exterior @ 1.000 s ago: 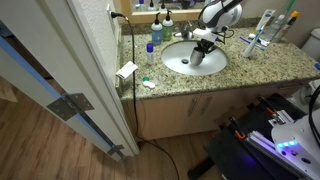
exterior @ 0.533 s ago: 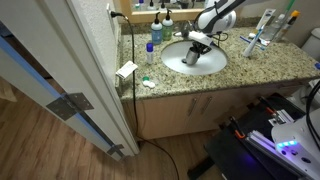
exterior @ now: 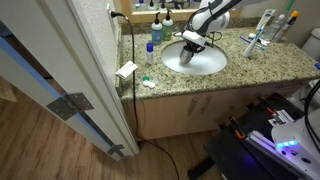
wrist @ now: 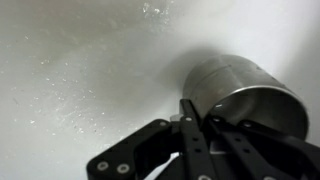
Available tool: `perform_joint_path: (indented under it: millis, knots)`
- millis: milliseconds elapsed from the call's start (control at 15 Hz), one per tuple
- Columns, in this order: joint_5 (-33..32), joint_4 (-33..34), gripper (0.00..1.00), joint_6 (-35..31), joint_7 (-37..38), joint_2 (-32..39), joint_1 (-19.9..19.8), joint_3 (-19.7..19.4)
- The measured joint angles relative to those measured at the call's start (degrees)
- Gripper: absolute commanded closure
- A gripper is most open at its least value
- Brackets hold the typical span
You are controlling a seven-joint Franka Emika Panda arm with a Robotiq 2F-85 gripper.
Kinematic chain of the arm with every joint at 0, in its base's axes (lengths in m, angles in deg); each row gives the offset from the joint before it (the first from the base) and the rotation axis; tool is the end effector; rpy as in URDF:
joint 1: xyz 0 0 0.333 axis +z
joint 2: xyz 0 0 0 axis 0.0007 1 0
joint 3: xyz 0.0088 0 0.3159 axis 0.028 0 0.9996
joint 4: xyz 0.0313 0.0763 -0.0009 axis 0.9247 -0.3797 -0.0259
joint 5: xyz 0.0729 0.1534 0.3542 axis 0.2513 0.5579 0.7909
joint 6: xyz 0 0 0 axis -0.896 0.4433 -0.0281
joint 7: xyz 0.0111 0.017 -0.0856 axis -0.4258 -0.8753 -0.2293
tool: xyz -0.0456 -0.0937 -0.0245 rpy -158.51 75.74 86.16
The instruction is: Place the cup in the sink then open the tap
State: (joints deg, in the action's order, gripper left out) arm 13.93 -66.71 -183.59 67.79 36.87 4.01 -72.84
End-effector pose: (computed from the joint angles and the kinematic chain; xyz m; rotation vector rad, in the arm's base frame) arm 0.6537 -0.0107 0.1738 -2.5604 1.7240 -0.0310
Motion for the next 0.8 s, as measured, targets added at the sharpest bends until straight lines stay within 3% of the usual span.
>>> perform_joint_path:
  millis: [333, 400, 533, 800]
  knots:
    - [-3.12, 1.42, 0.98, -1.43, 3.31, 3.1, 2.88, -3.4]
    - [-3.62, 1.4, 0.93, -1.47, 4.24, 3.15, 3.42, -3.98]
    - [-3.93, 1.37, 0.98, -1.46, 5.37, 3.17, 3.94, -4.48]
    - [-3.88, 1.37, 0.98, -1.39, 5.52, 3.16, 3.99, -4.55]
